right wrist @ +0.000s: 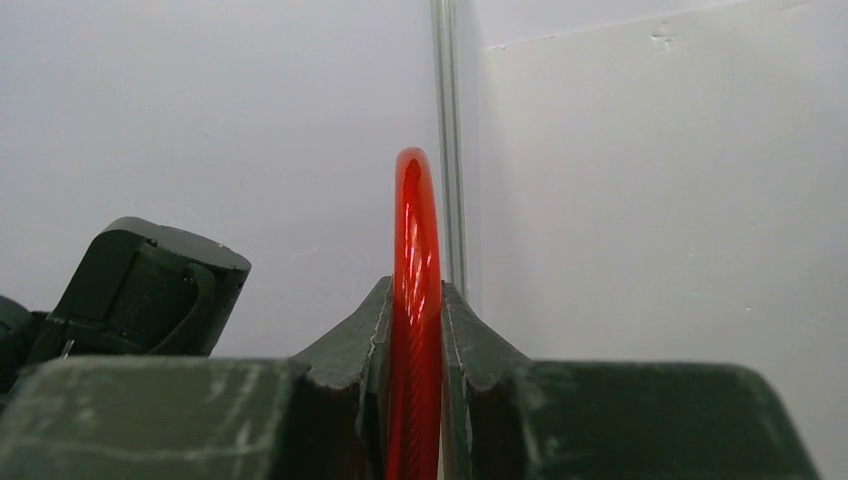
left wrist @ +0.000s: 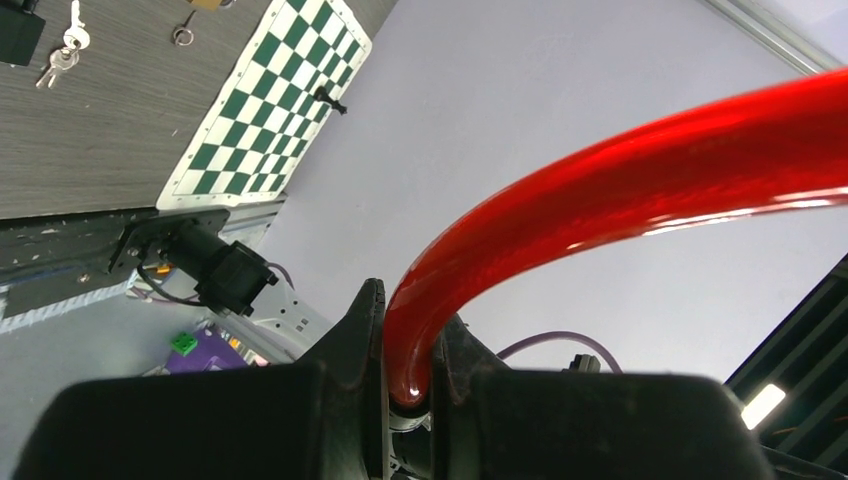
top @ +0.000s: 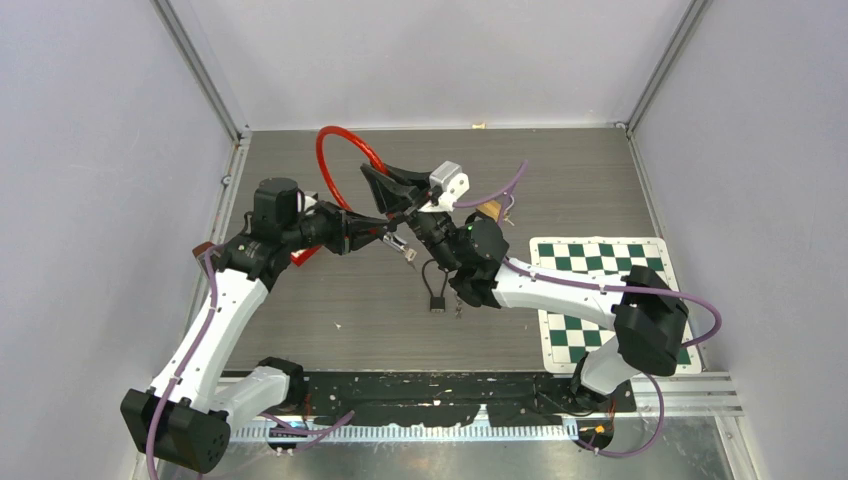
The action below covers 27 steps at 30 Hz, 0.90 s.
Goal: Lock with the key
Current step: Lock the lock.
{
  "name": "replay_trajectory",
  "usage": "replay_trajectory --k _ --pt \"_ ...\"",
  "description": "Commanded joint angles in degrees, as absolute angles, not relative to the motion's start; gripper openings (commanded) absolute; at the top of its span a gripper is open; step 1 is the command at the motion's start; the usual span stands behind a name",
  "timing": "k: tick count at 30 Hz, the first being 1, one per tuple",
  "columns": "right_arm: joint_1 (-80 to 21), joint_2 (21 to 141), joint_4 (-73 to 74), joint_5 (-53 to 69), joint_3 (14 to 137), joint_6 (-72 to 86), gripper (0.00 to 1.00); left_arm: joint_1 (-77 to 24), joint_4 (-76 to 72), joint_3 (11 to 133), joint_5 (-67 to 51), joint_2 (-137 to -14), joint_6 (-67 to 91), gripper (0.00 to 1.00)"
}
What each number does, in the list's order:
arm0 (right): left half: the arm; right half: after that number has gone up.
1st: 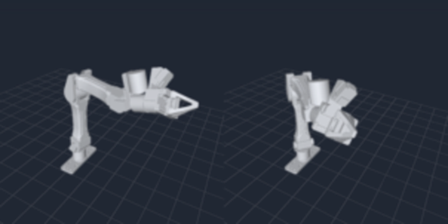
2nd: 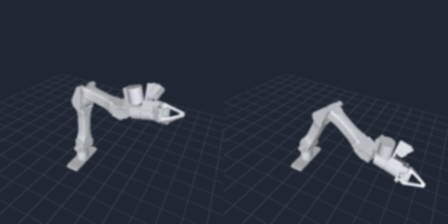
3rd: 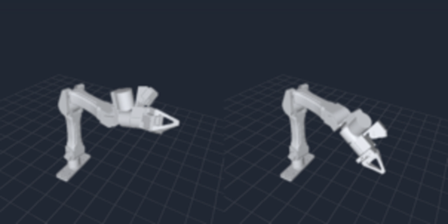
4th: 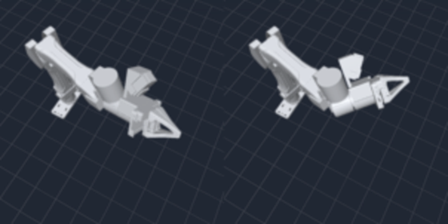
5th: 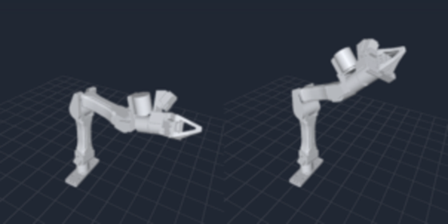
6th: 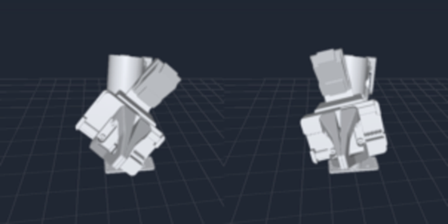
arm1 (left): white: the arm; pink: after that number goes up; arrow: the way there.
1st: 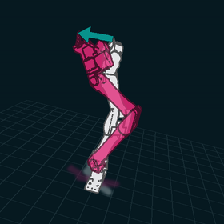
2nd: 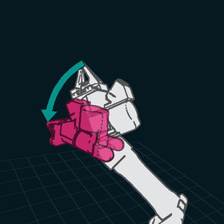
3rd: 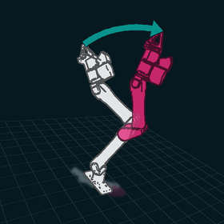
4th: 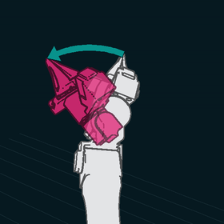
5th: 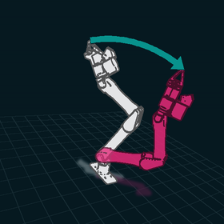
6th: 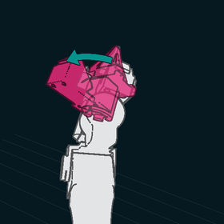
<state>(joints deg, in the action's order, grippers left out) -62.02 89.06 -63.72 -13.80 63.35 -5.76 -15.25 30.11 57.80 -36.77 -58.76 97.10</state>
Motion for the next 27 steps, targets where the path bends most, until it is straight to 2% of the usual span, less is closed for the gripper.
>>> replay_trajectory --k 1,7,10,16,27 --pt "-62.67 85.21 -69.68 -6.92 60.68 -8.95 0.05 -14.73 25.73 58.94 -39.53 -58.18 100.19 0.0" --pt "-62.69 83.79 -66.93 4.79 57.72 -13.53 0.05 -14.61 26.01 60.15 -38.9 -58.67 101.02 0.0" --pt "-62.77 83.61 -65.0 6.95 56.7 -15.67 0.05 -14.59 25.55 59.87 -39.29 -58.6 101.95 0.0" --pt "-63.01 84.01 -65.02 4.67 54.71 -23.4 0.05 -14.59 19.15 56.91 -42.61 -58.17 105.88 0.0" --pt "-63.0 85.16 -65.5 0.76 53.84 -19.68 0.05 -14.59 7.11 55.44 -44.01 -59.65 110.32 0.0"
